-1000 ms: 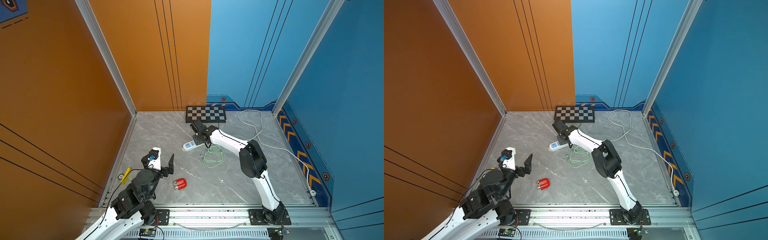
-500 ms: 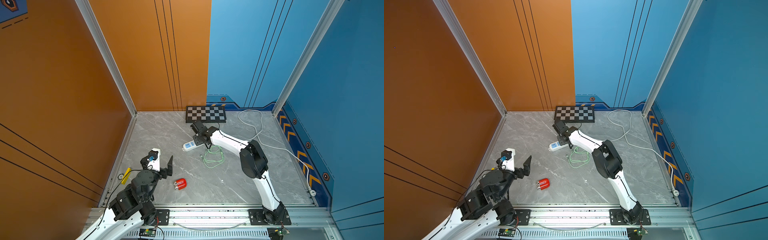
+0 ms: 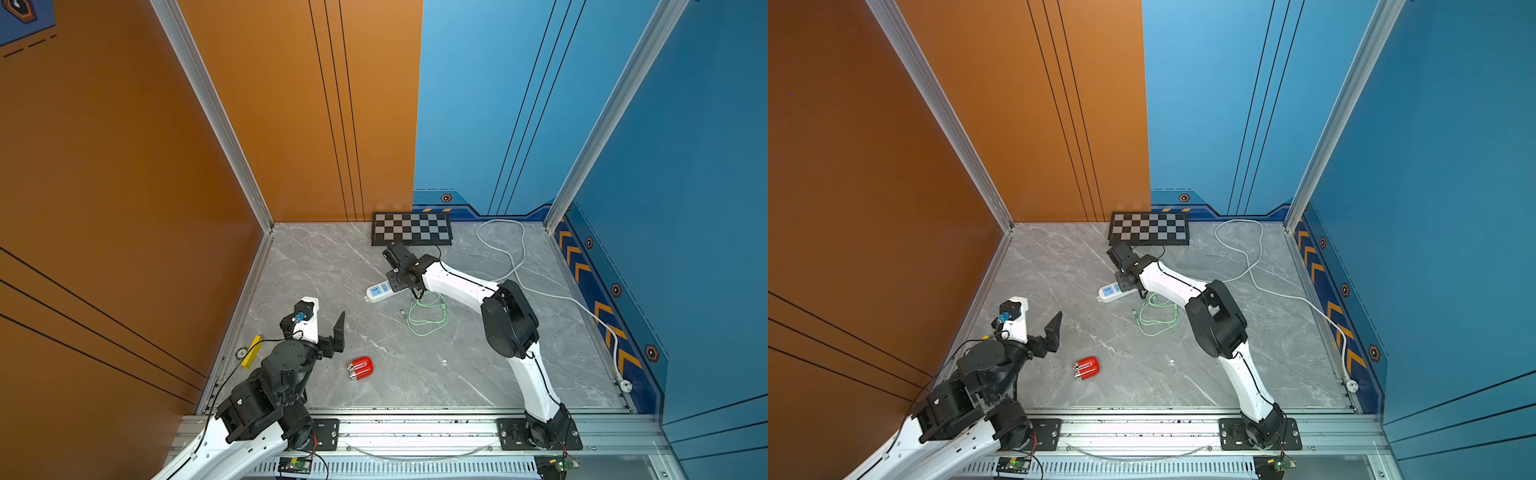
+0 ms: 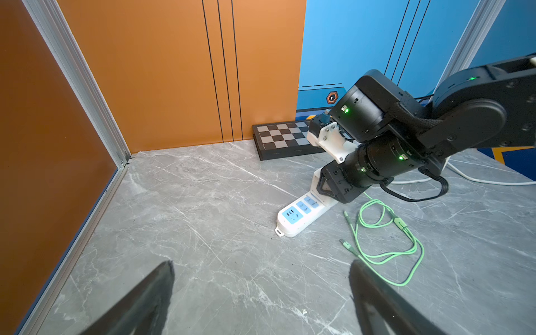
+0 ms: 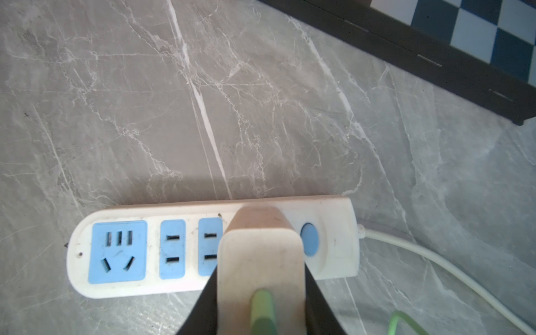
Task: Charge the electric shaver
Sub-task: Insert the plug into the socket.
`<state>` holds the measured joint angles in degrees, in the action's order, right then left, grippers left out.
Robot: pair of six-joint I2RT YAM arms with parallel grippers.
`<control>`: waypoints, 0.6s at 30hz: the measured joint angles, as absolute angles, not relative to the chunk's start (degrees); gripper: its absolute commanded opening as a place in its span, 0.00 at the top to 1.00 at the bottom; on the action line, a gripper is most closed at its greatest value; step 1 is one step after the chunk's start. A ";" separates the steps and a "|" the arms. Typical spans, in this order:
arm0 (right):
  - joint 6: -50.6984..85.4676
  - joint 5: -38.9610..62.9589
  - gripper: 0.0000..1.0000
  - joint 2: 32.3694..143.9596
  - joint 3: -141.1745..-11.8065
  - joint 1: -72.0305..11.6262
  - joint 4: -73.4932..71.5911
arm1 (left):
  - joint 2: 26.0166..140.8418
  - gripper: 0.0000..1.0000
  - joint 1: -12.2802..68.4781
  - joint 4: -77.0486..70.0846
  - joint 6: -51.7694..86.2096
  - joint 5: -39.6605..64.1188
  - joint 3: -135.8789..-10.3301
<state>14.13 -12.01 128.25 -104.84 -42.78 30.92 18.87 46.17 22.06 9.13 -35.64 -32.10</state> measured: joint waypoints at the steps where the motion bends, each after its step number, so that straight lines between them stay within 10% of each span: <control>1: 14.11 -11.99 0.68 128.25 -104.84 -42.78 30.94 | 18.87 0.05 46.17 22.22 9.15 -35.48 -32.25; 18: 13.08 -9.10 0.56 127.98 -100.60 -43.00 35.40 | 19.25 0.07 46.17 22.72 9.10 -33.56 -34.96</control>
<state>13.08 -9.10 127.98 -100.60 -43.00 35.40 19.25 46.17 22.72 9.10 -33.56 -34.96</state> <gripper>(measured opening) 0.414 0.932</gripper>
